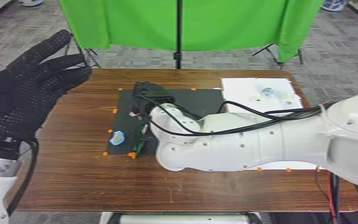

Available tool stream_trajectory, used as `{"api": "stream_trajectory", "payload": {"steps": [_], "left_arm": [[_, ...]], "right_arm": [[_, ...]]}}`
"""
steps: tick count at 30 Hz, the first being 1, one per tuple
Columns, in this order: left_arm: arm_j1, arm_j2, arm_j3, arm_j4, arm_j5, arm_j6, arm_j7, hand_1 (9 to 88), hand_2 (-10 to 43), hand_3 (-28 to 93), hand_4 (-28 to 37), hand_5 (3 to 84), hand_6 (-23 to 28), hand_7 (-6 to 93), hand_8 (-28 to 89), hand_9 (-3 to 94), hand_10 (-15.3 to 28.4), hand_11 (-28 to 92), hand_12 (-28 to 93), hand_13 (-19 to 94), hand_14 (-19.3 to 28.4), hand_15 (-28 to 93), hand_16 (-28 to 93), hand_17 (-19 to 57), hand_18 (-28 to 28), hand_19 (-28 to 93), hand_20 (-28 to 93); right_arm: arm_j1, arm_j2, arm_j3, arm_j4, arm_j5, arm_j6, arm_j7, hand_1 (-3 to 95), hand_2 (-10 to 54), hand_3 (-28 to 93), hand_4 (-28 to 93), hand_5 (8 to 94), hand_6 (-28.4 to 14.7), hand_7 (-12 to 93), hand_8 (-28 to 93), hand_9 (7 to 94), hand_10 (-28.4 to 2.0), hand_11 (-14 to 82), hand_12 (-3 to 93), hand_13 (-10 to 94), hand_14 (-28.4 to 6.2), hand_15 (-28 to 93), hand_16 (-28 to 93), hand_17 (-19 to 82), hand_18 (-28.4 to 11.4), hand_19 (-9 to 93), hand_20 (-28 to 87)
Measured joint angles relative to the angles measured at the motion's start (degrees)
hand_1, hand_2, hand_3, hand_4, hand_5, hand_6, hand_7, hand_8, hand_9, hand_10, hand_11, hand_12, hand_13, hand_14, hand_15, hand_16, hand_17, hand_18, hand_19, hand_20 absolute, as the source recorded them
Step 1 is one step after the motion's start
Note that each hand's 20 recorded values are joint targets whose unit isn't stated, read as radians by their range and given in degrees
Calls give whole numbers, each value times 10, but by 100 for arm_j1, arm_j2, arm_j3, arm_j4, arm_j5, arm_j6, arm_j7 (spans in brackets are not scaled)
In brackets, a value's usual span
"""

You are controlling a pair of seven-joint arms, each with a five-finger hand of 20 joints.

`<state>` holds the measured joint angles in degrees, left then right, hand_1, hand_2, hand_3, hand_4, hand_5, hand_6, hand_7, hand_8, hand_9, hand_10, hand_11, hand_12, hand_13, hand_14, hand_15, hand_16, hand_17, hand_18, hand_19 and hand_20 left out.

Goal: Arrange flowers

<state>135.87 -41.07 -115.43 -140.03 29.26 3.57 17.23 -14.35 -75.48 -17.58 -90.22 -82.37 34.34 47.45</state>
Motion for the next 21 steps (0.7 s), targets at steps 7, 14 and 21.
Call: {"api": "stream_trajectory", "payload": {"steps": [7, 14, 21], "left_arm": [[146, 3, -88, -38, 0, 10, 19, 222, 80, 755, -267, 300, 69, 163, -107, 269, 205, 264, 119, 199, 278, 495, -85, -101, 279, 578, 177], [148, 0, -87, -39, -1, 6, 4, 223, 79, 756, -264, 300, 69, 162, -108, 269, 204, 266, 119, 199, 278, 494, -86, -100, 278, 579, 176], [143, -45, -90, -38, -2, -8, -83, 226, 79, 756, -263, 300, 69, 162, -108, 269, 205, 265, 118, 199, 278, 495, -86, -100, 278, 580, 176]], "right_arm": [[-26, -43, 16, 10, 112, -267, -36, 528, -89, 567, -283, 721, 67, 170, -61, 884, -36, 117, 206, 794, -20, 640, 183, 263, -152, 809, 240], [-31, -96, -21, 101, 157, -303, 60, 517, -89, 565, -283, 697, 66, 175, -69, 875, -42, 139, 188, 793, -24, 644, 177, 263, -155, 813, 239], [-34, -108, -15, 201, 153, -300, 196, 505, -85, 577, -283, 694, 65, 176, -71, 873, -45, 153, 173, 794, -25, 645, 176, 261, -158, 817, 238]]}}
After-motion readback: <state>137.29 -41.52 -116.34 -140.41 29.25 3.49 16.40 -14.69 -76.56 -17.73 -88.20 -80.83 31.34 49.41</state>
